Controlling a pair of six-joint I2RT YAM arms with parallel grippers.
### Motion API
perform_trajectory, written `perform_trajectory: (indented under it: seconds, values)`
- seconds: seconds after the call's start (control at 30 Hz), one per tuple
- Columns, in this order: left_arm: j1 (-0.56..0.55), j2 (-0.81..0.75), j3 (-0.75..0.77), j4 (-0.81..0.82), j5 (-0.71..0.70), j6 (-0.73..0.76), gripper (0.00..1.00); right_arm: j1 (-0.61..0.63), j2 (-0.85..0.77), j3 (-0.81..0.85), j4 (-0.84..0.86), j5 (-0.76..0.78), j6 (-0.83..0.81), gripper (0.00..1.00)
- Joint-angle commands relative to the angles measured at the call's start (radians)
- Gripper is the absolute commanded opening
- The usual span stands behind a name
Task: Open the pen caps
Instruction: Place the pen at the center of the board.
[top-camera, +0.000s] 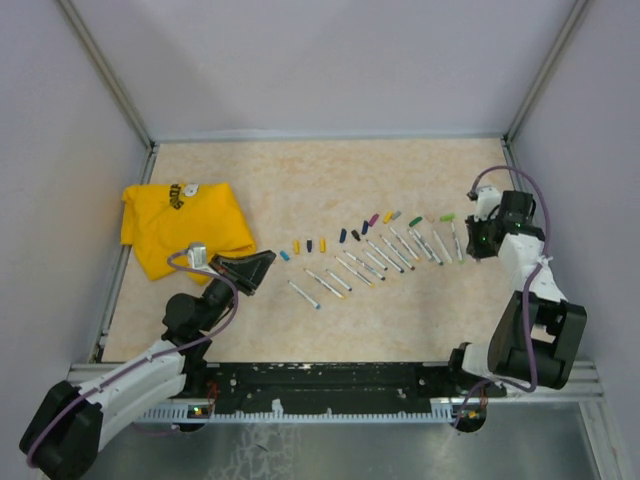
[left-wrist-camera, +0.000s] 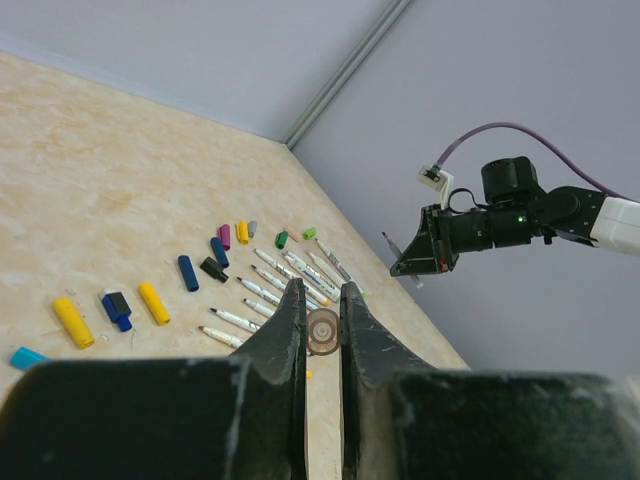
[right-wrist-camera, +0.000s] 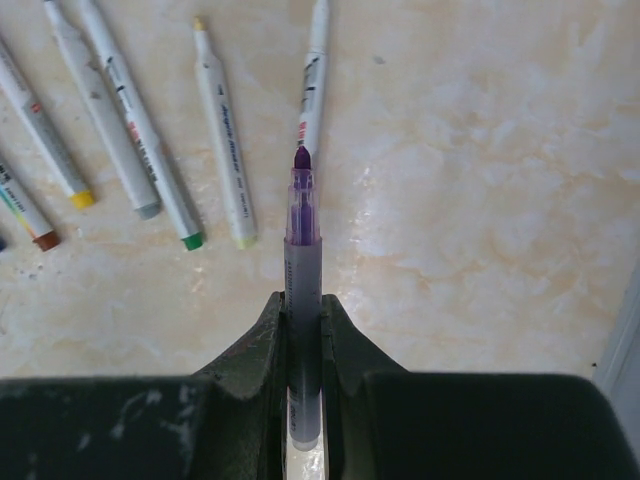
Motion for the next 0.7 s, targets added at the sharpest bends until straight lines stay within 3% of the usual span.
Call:
perform_trajectory:
  seconds: [0.0,0.4,0.67]
  values:
    - [0.005,0.000,-0.020,0.041,0.015,-0.004,0.00,-0.013,0.036,0.013,0.104,0.134,0.059,0.00]
    - [0.005,-0.008,-0.028,0.036,0.017,0.017,0.00,-0.011,0.248,0.147,0.116,0.168,0.081,0.00]
    - [0.005,-0.011,-0.031,0.039,0.019,0.019,0.00,-0.013,0.321,0.183,0.091,0.108,0.070,0.00]
